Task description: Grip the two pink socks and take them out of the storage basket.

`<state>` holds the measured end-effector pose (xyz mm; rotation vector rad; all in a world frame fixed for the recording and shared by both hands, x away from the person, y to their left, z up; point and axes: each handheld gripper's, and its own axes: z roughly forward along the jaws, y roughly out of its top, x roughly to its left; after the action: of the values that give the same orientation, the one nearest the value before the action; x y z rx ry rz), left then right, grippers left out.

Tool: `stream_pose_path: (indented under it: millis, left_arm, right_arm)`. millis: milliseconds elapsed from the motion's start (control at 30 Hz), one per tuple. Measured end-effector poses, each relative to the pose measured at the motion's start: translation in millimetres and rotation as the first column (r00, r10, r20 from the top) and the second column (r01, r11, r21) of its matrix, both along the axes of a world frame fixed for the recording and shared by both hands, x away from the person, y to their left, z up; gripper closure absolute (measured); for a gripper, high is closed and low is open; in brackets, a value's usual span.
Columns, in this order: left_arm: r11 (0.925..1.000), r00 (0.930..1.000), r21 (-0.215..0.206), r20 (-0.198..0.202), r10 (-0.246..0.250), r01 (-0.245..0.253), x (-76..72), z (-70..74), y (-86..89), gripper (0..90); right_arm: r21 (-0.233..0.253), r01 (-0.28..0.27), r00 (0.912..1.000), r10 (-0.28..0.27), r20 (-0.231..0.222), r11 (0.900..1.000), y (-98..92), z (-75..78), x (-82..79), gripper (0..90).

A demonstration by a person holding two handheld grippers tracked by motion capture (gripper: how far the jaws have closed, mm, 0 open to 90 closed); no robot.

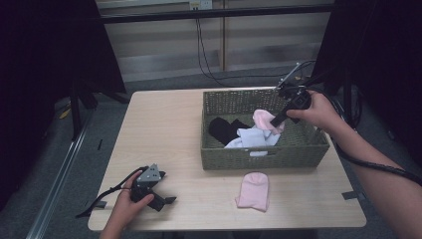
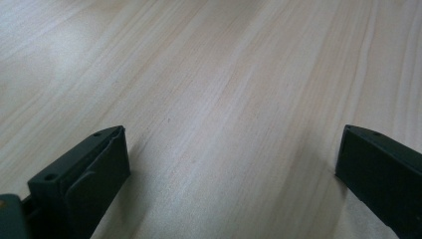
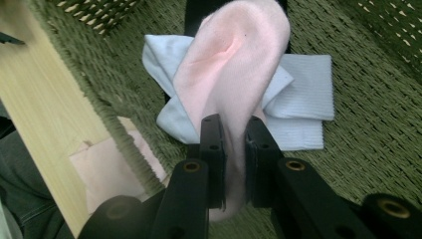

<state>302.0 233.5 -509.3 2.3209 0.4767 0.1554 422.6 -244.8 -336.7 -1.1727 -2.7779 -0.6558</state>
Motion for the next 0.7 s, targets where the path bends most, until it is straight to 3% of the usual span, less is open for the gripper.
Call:
stream_pose_path:
  millis: [700]
  left_arm:
    - [1.0000,1.0000,-0.003,0.001,0.001,-0.001,-0.1,-0.2,-0.1,0.0]
  right_arm:
    - [0.007,-0.115,0.9933,0.115,0.007,0.993,11.1,25.6,-34.9,81.1]
